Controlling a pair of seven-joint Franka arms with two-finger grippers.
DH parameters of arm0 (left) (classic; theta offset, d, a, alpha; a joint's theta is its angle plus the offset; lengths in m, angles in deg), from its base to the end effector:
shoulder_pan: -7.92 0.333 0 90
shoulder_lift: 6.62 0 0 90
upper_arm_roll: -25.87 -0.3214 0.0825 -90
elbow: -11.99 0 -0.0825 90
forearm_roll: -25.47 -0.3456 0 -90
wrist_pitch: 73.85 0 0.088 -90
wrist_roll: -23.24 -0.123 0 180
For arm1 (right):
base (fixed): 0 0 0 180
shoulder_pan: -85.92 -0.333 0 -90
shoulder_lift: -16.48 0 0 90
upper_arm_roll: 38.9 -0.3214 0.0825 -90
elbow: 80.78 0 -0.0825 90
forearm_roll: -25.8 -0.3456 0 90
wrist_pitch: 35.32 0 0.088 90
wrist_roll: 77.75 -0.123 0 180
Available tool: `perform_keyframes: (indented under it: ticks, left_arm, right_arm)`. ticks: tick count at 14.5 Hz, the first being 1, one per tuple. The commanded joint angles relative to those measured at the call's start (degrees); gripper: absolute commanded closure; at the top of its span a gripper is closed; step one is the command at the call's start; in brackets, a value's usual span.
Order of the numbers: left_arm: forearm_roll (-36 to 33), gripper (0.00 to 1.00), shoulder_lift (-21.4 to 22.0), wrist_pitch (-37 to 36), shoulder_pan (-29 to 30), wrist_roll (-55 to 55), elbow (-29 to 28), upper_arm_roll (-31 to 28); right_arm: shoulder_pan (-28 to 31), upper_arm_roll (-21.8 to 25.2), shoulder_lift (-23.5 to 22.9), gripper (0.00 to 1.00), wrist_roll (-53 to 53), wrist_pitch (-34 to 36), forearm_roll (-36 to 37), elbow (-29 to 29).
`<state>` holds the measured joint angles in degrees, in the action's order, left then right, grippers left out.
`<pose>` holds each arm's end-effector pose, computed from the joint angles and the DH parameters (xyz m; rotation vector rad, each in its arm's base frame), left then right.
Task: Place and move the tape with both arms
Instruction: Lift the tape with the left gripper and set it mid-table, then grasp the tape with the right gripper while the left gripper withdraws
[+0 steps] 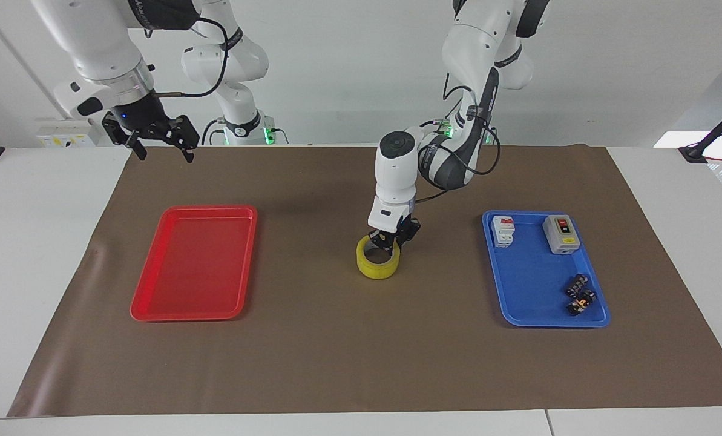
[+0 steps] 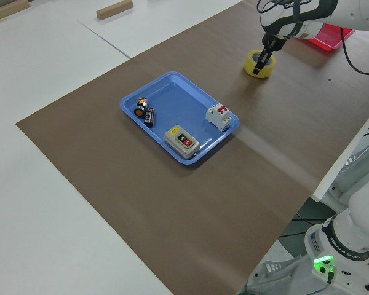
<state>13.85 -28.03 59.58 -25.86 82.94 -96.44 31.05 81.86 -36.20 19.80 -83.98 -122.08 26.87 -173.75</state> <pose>0.4789 -0.3751 0.3279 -3.0857 -0.3634 -0.2068 0.4905 0.0085 0.6160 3.1185 -0.1333 -0.0770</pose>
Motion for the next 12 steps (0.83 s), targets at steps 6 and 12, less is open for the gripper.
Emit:
perform_keyframes:
  ticks: [6,12]
  left_arm:
    - [-2.0,0.00,2.3,-0.2,0.0,0.4,-0.6,-0.7]
    - [-1.2,0.00,10.3,-6.2,7.9,-6.0,-0.6,-0.4]
  right_arm:
    - [0.7,-0.3,0.4,0.00,0.3,0.1,-1.0,-0.3]
    - [0.5,-0.3,0.4,0.00,0.5,0.0,-1.2,-0.4]
